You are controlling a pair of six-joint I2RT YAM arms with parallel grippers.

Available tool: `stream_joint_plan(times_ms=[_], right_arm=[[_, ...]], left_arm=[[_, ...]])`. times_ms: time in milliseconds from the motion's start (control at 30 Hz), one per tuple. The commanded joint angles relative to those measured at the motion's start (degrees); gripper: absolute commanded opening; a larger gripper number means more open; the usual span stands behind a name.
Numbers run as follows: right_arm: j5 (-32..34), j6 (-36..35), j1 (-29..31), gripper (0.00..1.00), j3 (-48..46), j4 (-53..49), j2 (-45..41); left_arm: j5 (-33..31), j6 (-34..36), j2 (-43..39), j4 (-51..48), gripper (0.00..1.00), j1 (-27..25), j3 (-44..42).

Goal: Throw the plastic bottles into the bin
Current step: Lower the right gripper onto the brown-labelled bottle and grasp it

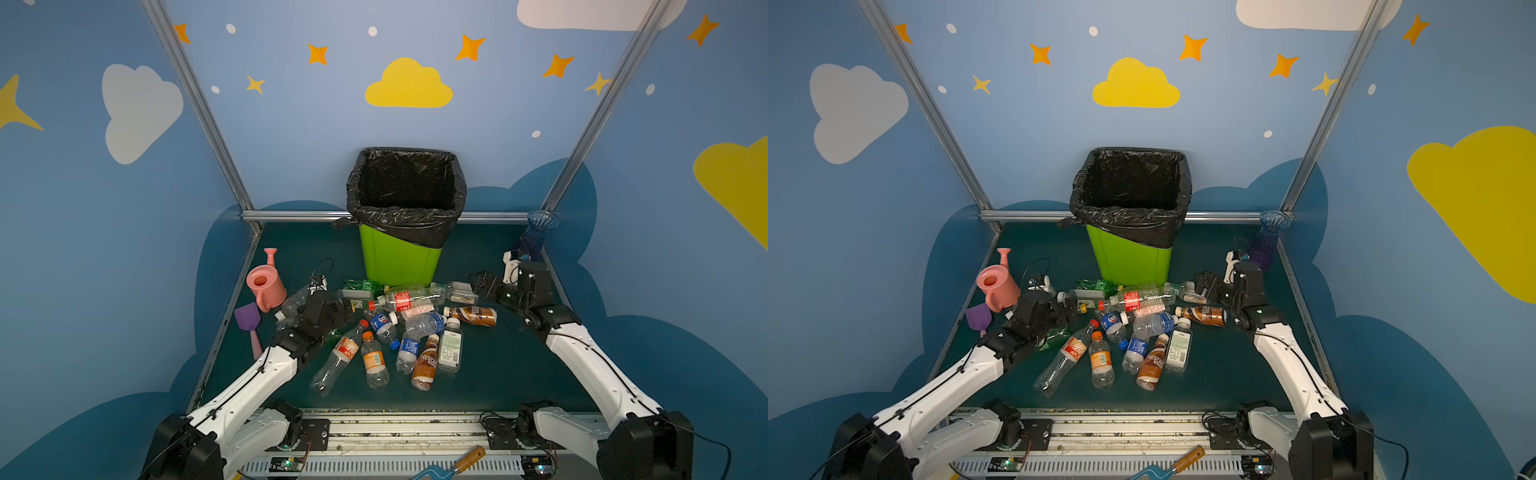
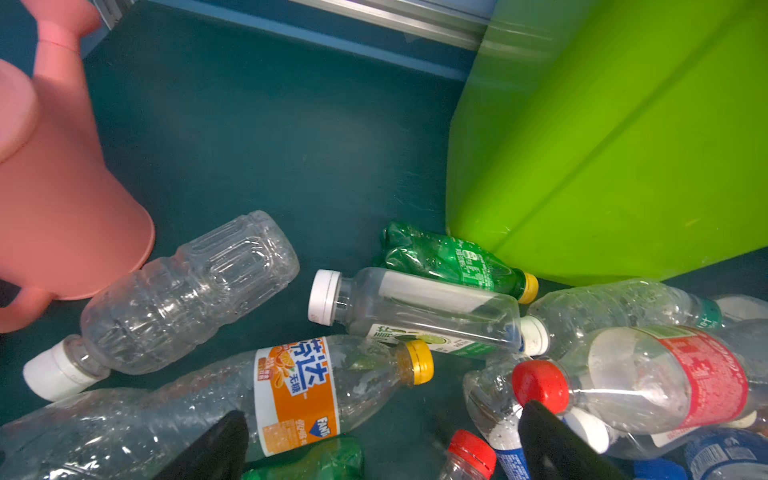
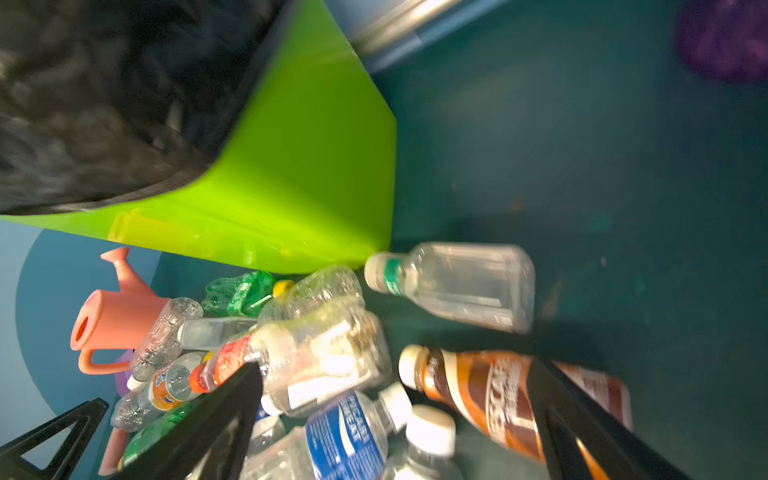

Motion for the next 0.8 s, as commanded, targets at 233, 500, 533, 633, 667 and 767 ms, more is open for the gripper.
stream_joint_plan(times_ms=[233, 500, 533, 633, 667, 767], right_arm=[[0.4, 14.7, -1.2, 0.98, -11.2, -2.0, -2.8], [-2.2, 22.6, -1.7, 0.98, -15.4, 5.8, 1.3], [-1.9, 23.1, -1.7, 0.98, -15.5, 6.7, 2.1], [-1.8, 24.8, -2.5, 0.97, -15.4, 8.8, 4.9], [-2.2, 25.3, -2.6, 0.98, -15.4, 9.6, 5.6], [-2.8, 26.6, -2.8, 0.97, -14.7, 11.2, 8.0]], left_arm=[[0.0, 0.8, 2.5, 1.7, 1.00, -1.2, 2.0], [0.1, 0.8, 2.9, 2.4, 1.00, -1.1, 1.6], [0.1, 0.8, 2.9, 2.4, 1.00, -1.2, 1.5], [0.0, 0.8, 3.1, 2.4, 1.00, -1.1, 1.4], [0.0, 0.9, 3.1, 2.4, 1.00, -1.1, 1.3], [-0.1, 0.9, 3.2, 2.4, 1.00, -1.1, 1.2]])
